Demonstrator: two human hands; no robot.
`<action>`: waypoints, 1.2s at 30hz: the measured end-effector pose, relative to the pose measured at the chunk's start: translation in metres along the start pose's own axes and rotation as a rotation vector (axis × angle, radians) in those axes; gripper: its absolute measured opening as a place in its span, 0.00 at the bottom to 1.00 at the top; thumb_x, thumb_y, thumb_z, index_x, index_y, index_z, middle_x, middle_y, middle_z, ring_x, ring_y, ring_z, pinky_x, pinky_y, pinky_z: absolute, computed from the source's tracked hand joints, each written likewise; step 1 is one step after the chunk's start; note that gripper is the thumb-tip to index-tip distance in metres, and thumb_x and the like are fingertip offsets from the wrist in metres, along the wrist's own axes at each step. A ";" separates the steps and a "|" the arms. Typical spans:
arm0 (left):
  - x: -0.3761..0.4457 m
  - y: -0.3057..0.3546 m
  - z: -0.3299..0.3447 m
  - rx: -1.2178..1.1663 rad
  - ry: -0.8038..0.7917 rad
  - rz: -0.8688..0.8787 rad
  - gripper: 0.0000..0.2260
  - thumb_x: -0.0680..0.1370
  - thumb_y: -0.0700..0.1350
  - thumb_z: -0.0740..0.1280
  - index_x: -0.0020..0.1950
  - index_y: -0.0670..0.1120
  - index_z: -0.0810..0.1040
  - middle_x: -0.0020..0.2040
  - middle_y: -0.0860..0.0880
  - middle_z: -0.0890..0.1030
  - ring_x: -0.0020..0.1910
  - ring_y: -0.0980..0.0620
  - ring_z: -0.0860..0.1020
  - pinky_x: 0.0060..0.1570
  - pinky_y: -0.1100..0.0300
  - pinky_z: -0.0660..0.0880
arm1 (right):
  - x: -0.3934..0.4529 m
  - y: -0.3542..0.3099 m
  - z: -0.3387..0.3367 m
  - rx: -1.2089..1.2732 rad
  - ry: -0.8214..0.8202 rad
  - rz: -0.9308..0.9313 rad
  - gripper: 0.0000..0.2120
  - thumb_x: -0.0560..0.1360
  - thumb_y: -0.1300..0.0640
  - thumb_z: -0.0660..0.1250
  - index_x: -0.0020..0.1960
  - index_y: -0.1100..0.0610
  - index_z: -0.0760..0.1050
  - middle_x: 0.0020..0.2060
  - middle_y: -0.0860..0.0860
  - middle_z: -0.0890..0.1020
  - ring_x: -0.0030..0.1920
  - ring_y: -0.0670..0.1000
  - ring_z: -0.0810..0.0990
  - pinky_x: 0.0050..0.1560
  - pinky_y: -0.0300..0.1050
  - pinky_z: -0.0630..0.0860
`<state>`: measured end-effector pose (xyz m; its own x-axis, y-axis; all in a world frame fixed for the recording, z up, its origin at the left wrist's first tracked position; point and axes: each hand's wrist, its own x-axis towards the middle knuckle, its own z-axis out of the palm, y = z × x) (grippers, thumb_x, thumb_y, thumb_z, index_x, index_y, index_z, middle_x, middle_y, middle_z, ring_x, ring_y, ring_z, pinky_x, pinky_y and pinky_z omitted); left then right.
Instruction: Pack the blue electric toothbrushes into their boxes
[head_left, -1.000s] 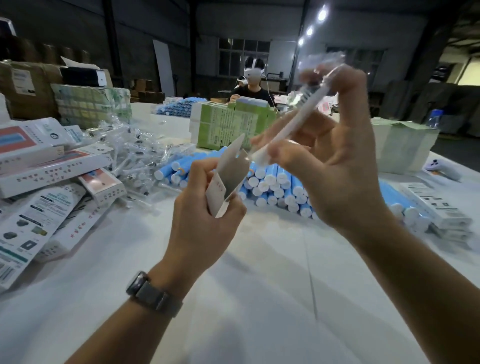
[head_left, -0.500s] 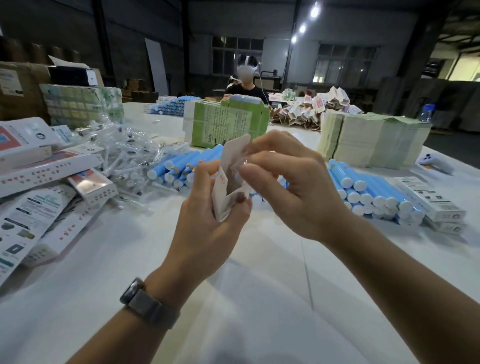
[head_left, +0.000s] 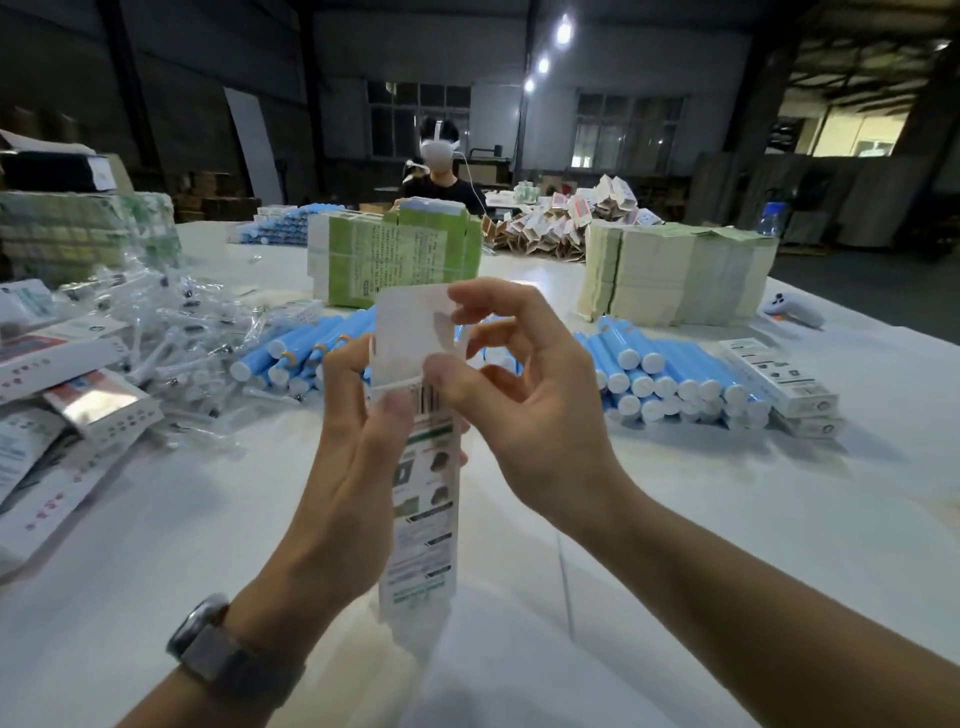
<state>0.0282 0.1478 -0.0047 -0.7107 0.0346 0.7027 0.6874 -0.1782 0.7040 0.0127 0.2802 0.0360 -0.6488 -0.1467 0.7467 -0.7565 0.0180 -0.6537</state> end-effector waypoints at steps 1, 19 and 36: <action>0.000 0.000 0.002 -0.004 0.006 -0.005 0.08 0.81 0.56 0.59 0.59 0.59 0.68 0.46 0.56 0.82 0.40 0.55 0.82 0.37 0.60 0.80 | -0.003 0.001 -0.002 0.026 0.007 0.043 0.14 0.74 0.57 0.70 0.58 0.47 0.75 0.54 0.50 0.78 0.47 0.41 0.77 0.40 0.39 0.79; -0.007 0.002 0.016 0.145 0.044 0.164 0.06 0.80 0.64 0.60 0.56 0.68 0.69 0.48 0.54 0.81 0.38 0.54 0.81 0.37 0.62 0.79 | -0.026 -0.004 -0.019 -0.059 -0.041 -0.049 0.07 0.76 0.62 0.69 0.52 0.54 0.78 0.47 0.51 0.83 0.53 0.54 0.80 0.46 0.47 0.78; -0.008 0.005 0.023 0.065 -0.027 0.128 0.06 0.81 0.60 0.59 0.55 0.62 0.70 0.46 0.58 0.82 0.37 0.60 0.82 0.36 0.67 0.77 | -0.019 -0.009 -0.024 0.122 -0.038 -0.044 0.11 0.72 0.65 0.70 0.44 0.51 0.73 0.39 0.51 0.80 0.42 0.54 0.80 0.45 0.49 0.75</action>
<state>0.0411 0.1688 -0.0046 -0.6127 0.0420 0.7892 0.7812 -0.1184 0.6129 0.0301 0.3069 0.0304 -0.6097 -0.1825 0.7713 -0.7670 -0.1095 -0.6322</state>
